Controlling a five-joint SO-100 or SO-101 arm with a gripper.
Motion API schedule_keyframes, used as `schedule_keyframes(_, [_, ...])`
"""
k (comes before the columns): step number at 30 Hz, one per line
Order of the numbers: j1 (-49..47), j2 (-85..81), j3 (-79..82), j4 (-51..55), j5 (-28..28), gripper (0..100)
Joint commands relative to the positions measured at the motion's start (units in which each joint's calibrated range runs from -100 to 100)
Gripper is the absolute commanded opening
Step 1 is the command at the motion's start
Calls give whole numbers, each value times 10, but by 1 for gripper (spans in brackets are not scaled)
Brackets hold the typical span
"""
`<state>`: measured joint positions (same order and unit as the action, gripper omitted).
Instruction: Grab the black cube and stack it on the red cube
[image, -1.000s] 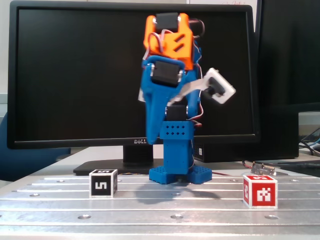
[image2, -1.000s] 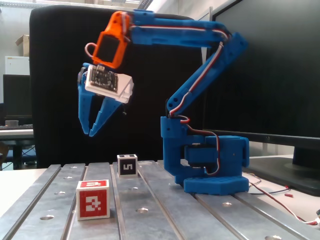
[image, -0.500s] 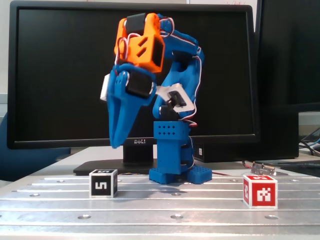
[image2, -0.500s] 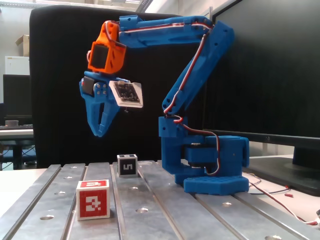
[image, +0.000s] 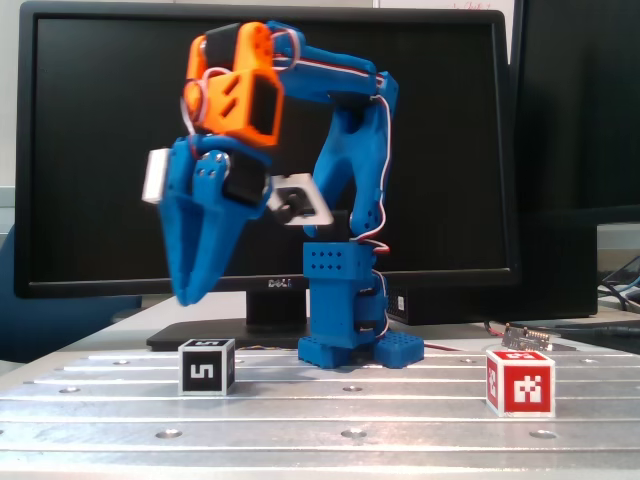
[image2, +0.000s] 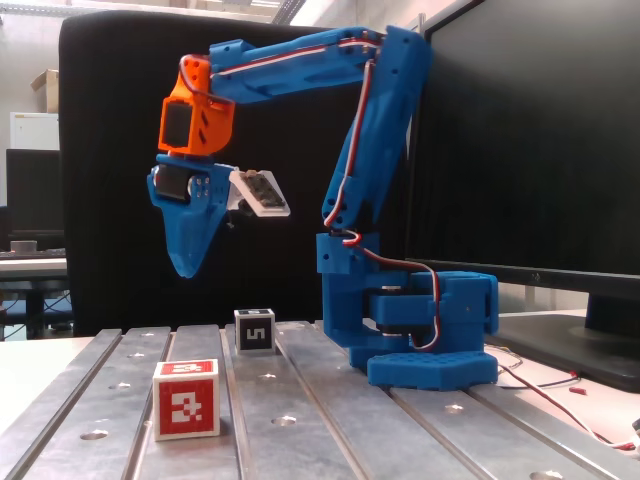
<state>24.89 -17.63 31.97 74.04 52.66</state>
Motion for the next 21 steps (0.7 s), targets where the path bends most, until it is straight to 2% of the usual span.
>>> schedule_keyframes(1, [31,16,-33,1,64,1])
schedule_keyframes(5, [61,30,-32,1,125,1])
schedule_keyframes(8, [73,30,-26,-2,149,1])
schedule_keyframes(15, [65,23,6,-6,228,1])
schedule_keyframes(21, [76,25,18,5,240,1])
